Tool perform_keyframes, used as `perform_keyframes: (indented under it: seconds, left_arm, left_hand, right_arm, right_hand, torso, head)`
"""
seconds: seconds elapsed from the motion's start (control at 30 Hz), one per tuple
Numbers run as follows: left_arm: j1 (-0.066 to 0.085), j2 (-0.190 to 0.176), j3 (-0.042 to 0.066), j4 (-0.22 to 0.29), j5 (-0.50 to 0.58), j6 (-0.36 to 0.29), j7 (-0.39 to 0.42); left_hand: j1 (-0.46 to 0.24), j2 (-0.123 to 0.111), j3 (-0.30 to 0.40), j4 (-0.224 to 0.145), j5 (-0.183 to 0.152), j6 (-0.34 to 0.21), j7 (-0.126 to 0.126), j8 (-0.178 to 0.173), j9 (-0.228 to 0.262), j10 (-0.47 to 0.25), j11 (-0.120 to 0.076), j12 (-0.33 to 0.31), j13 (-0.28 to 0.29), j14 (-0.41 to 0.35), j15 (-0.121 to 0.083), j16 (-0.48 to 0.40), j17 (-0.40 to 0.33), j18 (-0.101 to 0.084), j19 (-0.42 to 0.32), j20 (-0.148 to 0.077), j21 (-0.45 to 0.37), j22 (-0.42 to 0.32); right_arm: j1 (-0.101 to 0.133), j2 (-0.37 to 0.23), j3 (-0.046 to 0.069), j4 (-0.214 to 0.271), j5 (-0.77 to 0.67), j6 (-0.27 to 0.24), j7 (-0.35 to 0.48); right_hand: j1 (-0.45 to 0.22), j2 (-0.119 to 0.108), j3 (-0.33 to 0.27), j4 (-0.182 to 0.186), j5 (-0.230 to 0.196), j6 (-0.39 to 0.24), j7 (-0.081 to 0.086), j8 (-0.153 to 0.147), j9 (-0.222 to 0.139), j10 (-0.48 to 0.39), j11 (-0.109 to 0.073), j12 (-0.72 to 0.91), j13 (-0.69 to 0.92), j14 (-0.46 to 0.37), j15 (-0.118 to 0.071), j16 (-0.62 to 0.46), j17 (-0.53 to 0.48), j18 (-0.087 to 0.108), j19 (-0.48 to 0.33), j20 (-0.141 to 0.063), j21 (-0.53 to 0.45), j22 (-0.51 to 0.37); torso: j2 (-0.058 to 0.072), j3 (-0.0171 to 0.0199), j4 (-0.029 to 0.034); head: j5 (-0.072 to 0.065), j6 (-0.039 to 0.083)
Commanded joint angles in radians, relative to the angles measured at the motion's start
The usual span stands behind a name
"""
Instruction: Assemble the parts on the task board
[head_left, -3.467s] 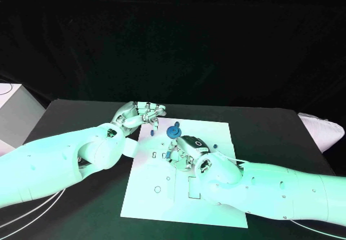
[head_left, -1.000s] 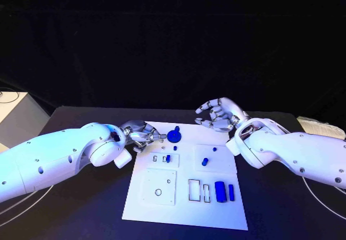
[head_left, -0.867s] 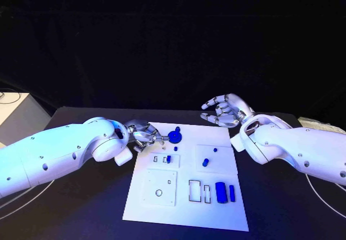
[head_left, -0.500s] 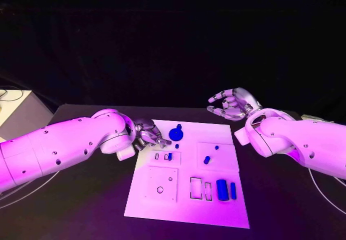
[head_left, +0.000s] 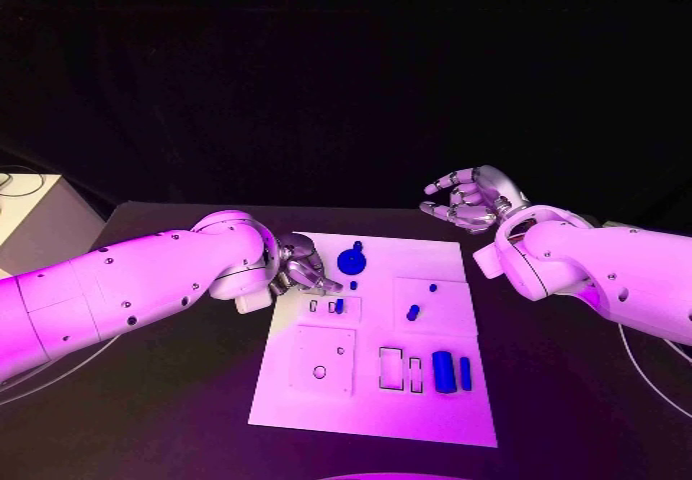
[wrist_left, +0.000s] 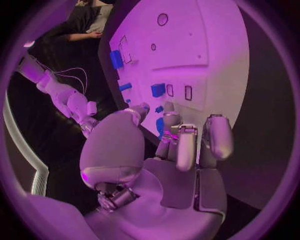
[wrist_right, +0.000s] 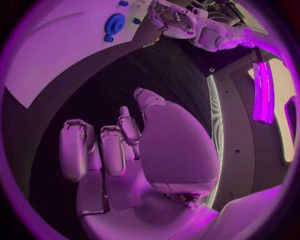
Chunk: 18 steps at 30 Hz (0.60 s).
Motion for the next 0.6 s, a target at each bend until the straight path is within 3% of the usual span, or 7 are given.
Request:
perform_keyframes:
  seconds: [0.03,0.17,0.3,0.6]
  left_arm:
    - [0.003,0.006,-0.002,-0.002,-0.014,0.039,-0.011]
    - [0.004,0.013,-0.008,-0.010,-0.011,0.068,-0.014]
    - [0.005,0.021,-0.014,-0.019,-0.010,0.094,-0.020]
    - [0.005,0.040,-0.021,-0.030,0.004,0.111,-0.023]
  left_hand:
    - [0.010,-0.006,0.009,0.001,0.000,-0.010,0.001,0.000,0.004,-0.013,0.002,-0.011,-0.014,0.055,-0.008,-0.005,0.137,-0.017,0.000,-0.007,-0.001,-0.002]
    - [0.007,-0.011,0.009,0.003,0.000,-0.013,0.003,-0.001,0.006,-0.014,0.003,-0.012,-0.014,0.058,-0.007,-0.003,0.144,-0.019,0.003,-0.007,0.001,0.004]
    - [0.006,-0.008,0.013,0.004,0.000,-0.014,0.003,-0.001,0.008,-0.004,0.003,-0.002,0.002,0.067,-0.007,0.006,0.165,-0.021,0.009,-0.006,0.006,0.014]
    - [0.000,-0.007,0.016,0.005,0.000,-0.014,0.004,0.000,0.013,-0.003,0.004,0.000,0.004,0.068,-0.006,0.008,0.169,-0.022,0.012,-0.005,0.008,0.018]
  right_arm:
    - [0.000,0.005,0.000,-0.006,0.000,0.023,-0.004]
    - [0.000,0.009,0.000,-0.010,0.000,0.027,-0.007]
    - [0.000,0.009,0.000,-0.010,-0.002,0.031,-0.009]
    - [0.000,0.012,0.000,-0.009,-0.012,0.035,-0.015]
  right_hand:
    - [-0.012,0.004,-0.001,0.005,-0.005,-0.009,0.000,0.005,-0.002,-0.009,-0.001,-0.006,-0.006,0.052,0.008,-0.007,0.077,0.011,0.012,0.005,-0.007,0.141]
    - [-0.015,0.004,-0.002,0.006,-0.007,-0.014,0.001,0.005,-0.002,-0.013,0.000,-0.009,-0.010,0.050,0.008,-0.011,0.070,0.012,0.009,0.006,-0.014,0.137]
    - [-0.018,0.004,-0.003,0.009,-0.007,-0.017,0.001,0.006,-0.002,-0.003,0.000,0.001,-0.001,0.055,0.009,-0.002,0.088,-0.001,0.033,0.006,0.040,0.170]
    - [-0.020,0.003,-0.005,0.009,-0.009,-0.018,0.001,0.007,-0.002,-0.002,0.000,0.003,0.000,0.055,0.009,-0.003,0.087,-0.001,0.033,0.006,0.039,0.169]
  torso:
    - [0.002,0.0001,-0.0010]
    - [0.003,-0.0003,0.0007]
    - [0.003,-0.0014,0.0021]
    - [0.003,-0.0029,0.0009]
  head:
    - [-0.004,-0.008]
    - [-0.012,-0.010]
    - [-0.013,-0.017]
    - [-0.011,-0.019]
